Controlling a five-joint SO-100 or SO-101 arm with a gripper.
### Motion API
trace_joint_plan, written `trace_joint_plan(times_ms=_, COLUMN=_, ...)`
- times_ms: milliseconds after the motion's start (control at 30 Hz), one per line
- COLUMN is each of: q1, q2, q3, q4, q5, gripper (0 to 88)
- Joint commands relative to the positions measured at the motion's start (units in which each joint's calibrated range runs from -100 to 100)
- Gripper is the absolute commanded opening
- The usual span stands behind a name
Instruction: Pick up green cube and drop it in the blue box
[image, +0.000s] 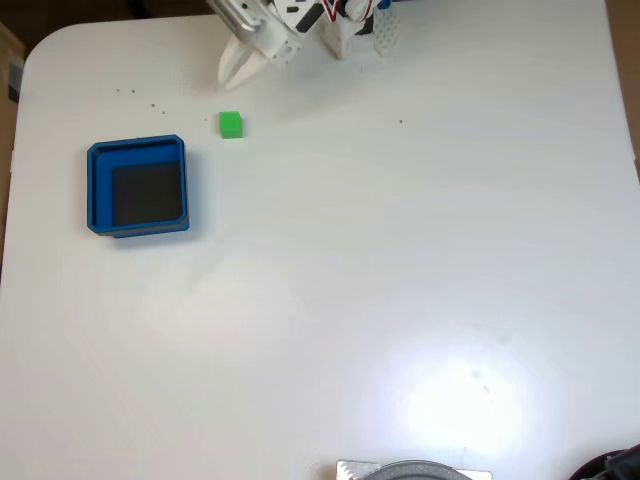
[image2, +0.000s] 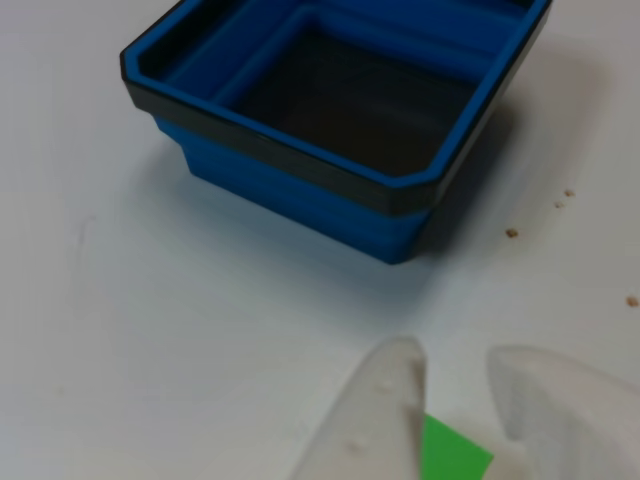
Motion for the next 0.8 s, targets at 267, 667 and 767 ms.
trace_joint_plan(times_ms=267, q1=0.0, q2=8.2, q3=-18.7, q4=15.5, q5=0.0, gripper=2.4)
trace_joint_plan(times_ms=667, q1=-2.1, q2=19.2, q3=-38.4, q4=37.5, q5=-0.1, gripper=2.4)
trace_joint_plan(times_ms=767, q1=-2.2, q2=18.8, q3=-38.7, q4=39.6, q5=-0.1, gripper=2.4)
